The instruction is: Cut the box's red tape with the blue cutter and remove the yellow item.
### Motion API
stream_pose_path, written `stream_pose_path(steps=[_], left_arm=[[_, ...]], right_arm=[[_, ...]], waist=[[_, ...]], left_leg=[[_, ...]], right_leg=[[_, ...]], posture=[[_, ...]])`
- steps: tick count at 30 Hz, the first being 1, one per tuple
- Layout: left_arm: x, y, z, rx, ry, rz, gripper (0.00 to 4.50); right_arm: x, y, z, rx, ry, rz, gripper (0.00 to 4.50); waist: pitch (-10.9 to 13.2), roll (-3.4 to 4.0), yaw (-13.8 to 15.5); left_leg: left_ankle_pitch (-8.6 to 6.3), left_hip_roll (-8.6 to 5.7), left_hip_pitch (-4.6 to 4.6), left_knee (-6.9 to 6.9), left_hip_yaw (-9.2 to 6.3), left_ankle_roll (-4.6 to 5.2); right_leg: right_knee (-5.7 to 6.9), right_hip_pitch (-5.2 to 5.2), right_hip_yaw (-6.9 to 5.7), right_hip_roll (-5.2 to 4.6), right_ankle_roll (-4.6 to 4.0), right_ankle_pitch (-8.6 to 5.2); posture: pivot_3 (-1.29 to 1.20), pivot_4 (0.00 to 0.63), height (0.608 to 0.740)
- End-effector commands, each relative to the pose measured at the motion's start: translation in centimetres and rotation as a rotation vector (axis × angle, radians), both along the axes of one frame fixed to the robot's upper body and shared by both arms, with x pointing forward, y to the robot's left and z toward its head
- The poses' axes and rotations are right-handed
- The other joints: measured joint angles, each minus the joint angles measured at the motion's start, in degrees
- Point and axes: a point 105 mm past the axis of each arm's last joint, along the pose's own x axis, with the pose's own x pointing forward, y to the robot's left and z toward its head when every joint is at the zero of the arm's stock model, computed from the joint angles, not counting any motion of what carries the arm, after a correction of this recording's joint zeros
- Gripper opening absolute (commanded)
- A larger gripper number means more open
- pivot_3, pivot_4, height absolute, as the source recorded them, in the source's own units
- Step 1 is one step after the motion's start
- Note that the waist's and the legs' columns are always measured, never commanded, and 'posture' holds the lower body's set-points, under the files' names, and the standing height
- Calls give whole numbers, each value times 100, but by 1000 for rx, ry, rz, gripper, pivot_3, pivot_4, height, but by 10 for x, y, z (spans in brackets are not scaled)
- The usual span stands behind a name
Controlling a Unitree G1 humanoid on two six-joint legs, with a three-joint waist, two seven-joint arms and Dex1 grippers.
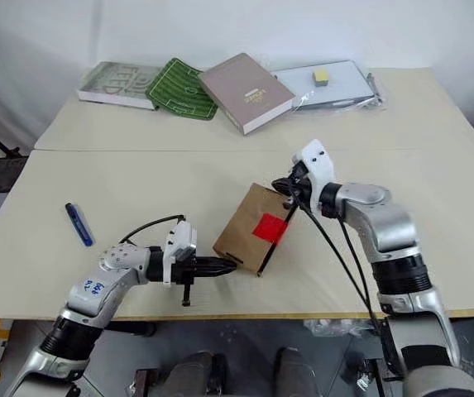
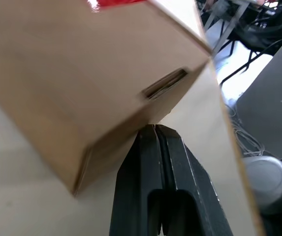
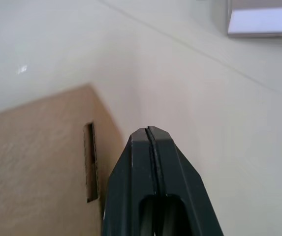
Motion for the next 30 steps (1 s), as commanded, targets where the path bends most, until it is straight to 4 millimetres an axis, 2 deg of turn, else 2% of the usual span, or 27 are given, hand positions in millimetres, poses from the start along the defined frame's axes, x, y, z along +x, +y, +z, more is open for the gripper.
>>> stream_pose_path(steps=[1, 4, 6, 8, 11, 13, 15, 17, 21, 25, 30], left_arm=[[7, 27, 8, 13, -38, 115, 30], [16, 49, 6, 30, -60, 226, 30], [31, 61, 5, 19, -108, 350, 30], [44, 65, 2, 12, -153, 435, 30], [57, 54, -1, -11, -192, 476, 30], [61, 32, 2, -56, -205, 436, 30], [59, 13, 5, -85, -206, 363, 30], [52, -1, 8, -108, -191, 287, 30], [31, -22, 17, -171, -121, 115, 30], [7, -34, 14, -148, -46, -28, 30], [-12, -41, 11, -126, -1, -107, 30]], right_arm=[[3, -36, 33, -23, -120, -131, 0], [-5, -61, 36, -71, -114, -205, 0], [-21, -77, 28, -143, -55, -237, 0], [-38, -79, 17, -197, 15, -218, 0], [-66, -73, -7, -288, 140, -141, 0], [-88, -63, -22, -318, 230, -71, 0], [-98, -47, -26, -291, 261, -6, 0], [-94, -35, -25, -252, 254, 14, 0], [-75, -18, -21, -190, 215, 14, 0], [-61, -14, -17, -169, 182, -1, 0], [-55, -16, -15, -181, 153, 1, 0]], waist=[[0, 0, -4], [0, 0, 3], [0, 0, 20], [0, -2, 20], [2, -5, 24], [2, -4, 32], [1, -8, 43], [0, -11, 2], [1, -12, -20], [1, -11, 5], [1, -12, 15]], left_leg=[[0, -1, -1, 0, 0, 0], [0, 0, -2, -1, -1, 0], [-1, 1, -1, -3, -1, 0], [-1, -1, 0, -6, -3, 1], [-2, -1, 2, -6, 4, 3], [-3, -1, 1, -5, 6, 4], [-3, 0, 2, -2, 6, 5], [-3, 0, 3, 1, 10, 5], [-1, 7, 9, 0, 17, 2], [-2, 2, 7, 4, 17, 3], [-5, -2, -2, 14, 13, 7]], right_leg=[[-1, -1, 0, -1, 0, 0], [-2, -1, -1, -2, 0, 0], [-4, -1, -1, -3, 0, 0], [-5, 1, -2, -6, 0, 0], [-5, 1, 0, -6, 0, 0], [-4, 0, 0, -6, 0, 0], [-4, 1, 1, -5, 0, 0], [-4, 0, 4, -4, 1, 1], [6, -5, 11, 3, 0, 1], [5, -5, 14, 0, 0, 1], [3, -4, 12, -2, 0, 1]], posture=[[0, 150, 740], [0, 150, 740], [0, 150, 740], [0, 150, 740], [0, 150, 740], [0, 150, 740], [0, 150, 740], [0, 150, 740], [0, 150, 740], [0, 150, 740], [0, 150, 740]])
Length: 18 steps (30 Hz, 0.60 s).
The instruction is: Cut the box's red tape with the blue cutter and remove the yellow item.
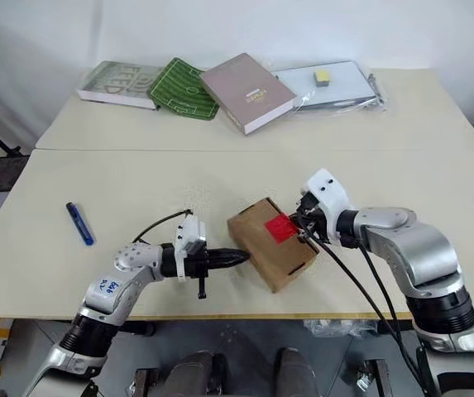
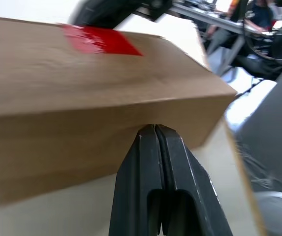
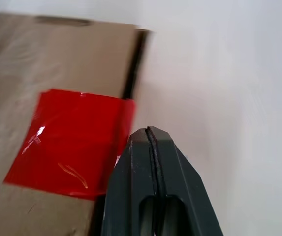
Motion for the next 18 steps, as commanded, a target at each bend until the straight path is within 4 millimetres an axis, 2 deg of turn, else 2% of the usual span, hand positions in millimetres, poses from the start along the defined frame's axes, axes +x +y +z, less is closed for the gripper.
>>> stream_pose_path(steps=[1, 6, 9, 12, 15, 18], left_arm=[[-14, -7, 7, -17, -14, -56, 30], [5, 17, 5, -5, -35, 116, 30], [13, 46, 4, 24, -44, 232, 30], [29, 78, 2, 62, -76, 384, 30], [49, 90, 6, 57, -131, 484, 30], [72, 89, 18, 15, -203, 558, 30]], right_arm=[[4, -3, 12, -25, -73, 8, 0], [6, -28, 27, -40, -145, -75, 0], [-1, -60, 39, -93, -189, -170, 0], [-21, -89, 38, -168, -142, -233, 0], [-40, -95, 26, -221, -60, -207, 0], [-63, -89, 10, -250, 46, -136, 0]], waist=[[0, 0, -13], [0, 0, -17], [0, 0, -9], [0, 1, 22], [0, 0, 50], [3, -5, 126]], left_leg=[[0, 0, 1, 0, 1, 0], [0, 5, 1, 3, 1, 0], [-1, 4, 1, 1, 1, 2], [-4, 3, 1, -5, 0, 4], [-5, 3, 3, -2, 1, 5], [-6, 4, 5, 9, 0, 7]], right_leg=[[0, 0, 1, 0, 0, 0], [2, 0, 1, 2, 0, 0], [1, 0, 1, 0, 0, 0], [-5, 0, -1, -2, 0, 0], [-8, 4, 0, -4, 0, 0], [-5, 9, -1, -2, 1, 0]], posture=[[0, 150, 740], [0, 150, 740], [0, 150, 740], [0, 150, 740], [0, 150, 740], [0, 150, 740]])
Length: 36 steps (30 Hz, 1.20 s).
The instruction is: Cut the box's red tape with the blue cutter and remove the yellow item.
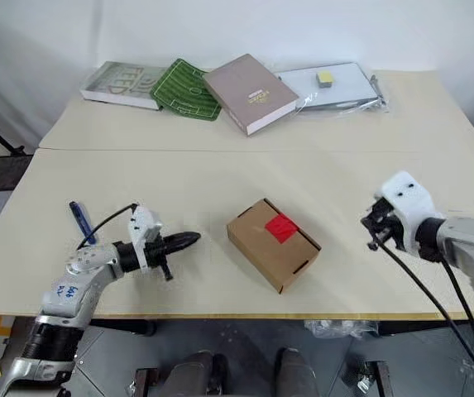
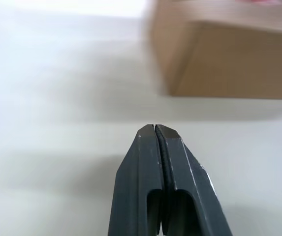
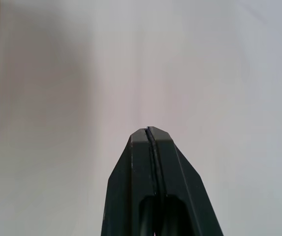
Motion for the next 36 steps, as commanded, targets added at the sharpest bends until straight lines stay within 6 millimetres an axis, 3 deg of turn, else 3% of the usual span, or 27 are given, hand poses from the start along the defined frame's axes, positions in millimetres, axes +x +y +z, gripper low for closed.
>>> stream_pose_path(steps=[1, 3, 5, 9, 13, 19, 24, 28, 36], left_arm=[[22, -2, 21, -27, -123, 65, 30], [32, -5, 28, -49, -137, 101, 30], [40, -1, 34, -62, -147, 172, 404], [45, 11, 40, -49, -162, 283, 1460], [41, 24, 51, -63, -182, 415, 2715], [18, 45, 68, -98, -231, 729, 4473], [-3, 85, 73, -131, -251, 1166, 4473], [-22, 108, 52, -112, -95, 1440, 4473], [-28, 127, 21, -104, 105, 1549, 4473]], right_arm=[[-20, 18, 1, 16, 46, 109, 0], [-21, 24, 4, 57, 17, 144, 0], [-20, 30, 11, 116, -34, 181, 0], [-13, 33, 30, 229, -139, 234, 1136], [-9, 38, 39, 277, -156, 321, 2552], [13, 51, 61, 372, -228, 511, 4487], [34, 58, 61, 344, -241, 596, 4487], [49, 72, 63, 348, -249, 663, 4487], [55, 95, 63, 391, -244, 783, 4487]], waist=[[4, -7, 19], [4, -7, 11], [6, -12, 0], [7, -14, -1], [7, -15, 8], [9, -18, -2], [11, -21, 3], [12, -23, 10], [14, -27, 26]], left_leg=[[0, 0, 0, 2, -1, 1], [-4, -4, -1, 5, 3, 6], [-5, -3, 0, 7, 7, 7], [-5, 2, 1, 9, 8, 5], [-6, 1, -1, 22, 8, 7], [-9, 1, -1, 30, 7, 8], [-9, 2, -1, 34, 8, 7], [-10, 1, -1, 38, 10, 6], [-14, 2, -4, 41, 9, 0]], right_leg=[[2, 1, 0, 0, 1, 1], [2, 0, 4, -3, 5, 3], [1, 0, 7, -1, 8, 5], [2, -1, 6, 9, 9, 5], [9, -1, 8, 5, 9, 5], [10, 2, 14, 2, 11, 7], [13, 3, 15, 3, 12, 7], [16, 2, 17, 2, 12, 7], [18, 0, 13, 1, 12, 7]], posture=[[0, 150, 740], [0, 150, 740], [0, 150, 740], [0, 150, 740], [0, 150, 740], [0, 150, 740], [0, 150, 740], [0, 150, 740], [0, 150, 740]])
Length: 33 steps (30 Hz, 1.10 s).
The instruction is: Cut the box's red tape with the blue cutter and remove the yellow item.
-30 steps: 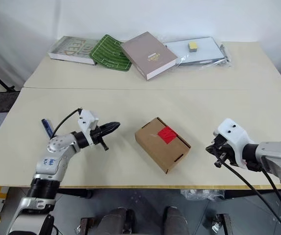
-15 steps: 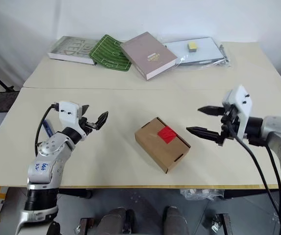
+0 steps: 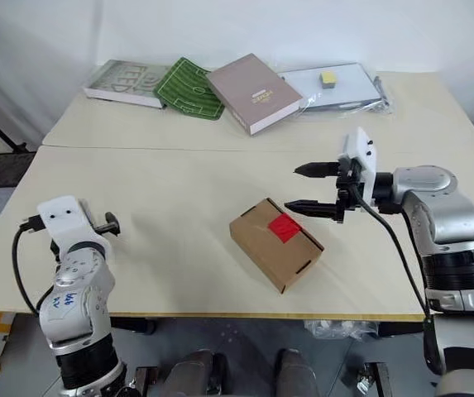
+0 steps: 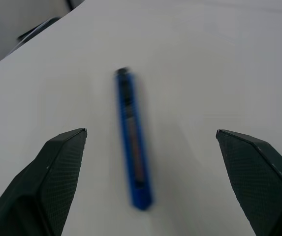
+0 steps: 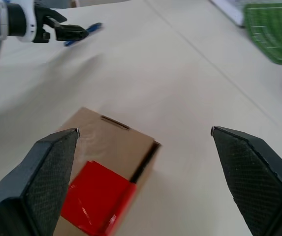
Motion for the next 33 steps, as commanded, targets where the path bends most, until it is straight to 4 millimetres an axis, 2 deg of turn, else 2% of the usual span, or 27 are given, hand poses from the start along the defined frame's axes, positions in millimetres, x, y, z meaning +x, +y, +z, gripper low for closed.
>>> stream_pose_path(steps=[1, 7, 12, 16, 17, 21, 24, 27, 32, 33], left_arm=[[3, 4, -3, -50, 7, 16, 4473], [12, 5, -22, -133, 80, -11, 4473], [15, 10, -26, -164, 89, 7, 4473], [13, 15, -30, -184, 105, 16, 3629], [14, 16, -30, -182, 107, 11, 3279], [12, 23, -31, -170, 124, 36, 3279], [11, 24, -32, -187, 127, 32, 2729], [9, 25, -33, -181, 139, 46, 2729], [5, 26, -36, -183, 149, 57, 1583], [4, 26, -36, -179, 152, 54, 1583]], right_arm=[[2, 4, 11, 4, -52, 26, 4487], [1, 8, 10, 5, -52, 45, 4487], [1, 8, 10, 3, -55, 44, 4487], [2, 8, 10, 1, -58, 39, 4500], [2, 8, 10, 0, -58, 39, 4500], [2, 8, 10, -3, -59, 35, 4500], [3, 8, 10, -3, -62, 32, 4500], [3, 8, 10, -4, -64, 30, 4500], [3, 7, 10, -4, -68, 29, 4500], [3, 7, 10, -5, -70, 28, 4500]], waist=[[0, 0, 11], [0, -1, -4], [0, -1, 0], [0, -1, -8], [0, -1, -8], [-1, 1, -27], [-1, 1, -37], [-1, 2, -48], [-1, 2, -125], [-2, 2, -147]], left_leg=[[0, 0, 0, 2, -1, 0], [-4, 2, 1, 2, -1, -6], [-3, 1, 5, 3, 1, -8], [-3, 2, 6, 3, 2, -9], [-3, 2, 7, 3, 2, -9], [-3, 6, 12, 2, 7, -13], [-3, 7, 14, 2, 10, -14], [-4, 7, 14, 0, 14, -16], [-5, 9, 18, -3, 21, -17], [-5, 9, 19, -4, 21, -17]], right_leg=[[0, 0, -1, 0, 0, 0], [2, 0, -3, 1, -1, 0], [7, 1, 0, 0, -1, 0], [7, 0, 2, 0, -1, 1], [8, 0, 2, 1, -1, 1], [11, 0, 8, 6, -2, 1], [12, 0, 12, 6, -2, 1], [12, -2, 15, 6, -2, 1], [12, -3, 23, 8, -2, 1], [12, -3, 24, 9, -2, 1]], posture=[[0, 150, 740], [0, 150, 740], [0, 150, 740], [0, 150, 740], [0, 150, 740], [0, 150, 740], [0, 150, 740], [0, 150, 740], [0, 150, 740], [0, 150, 740]])
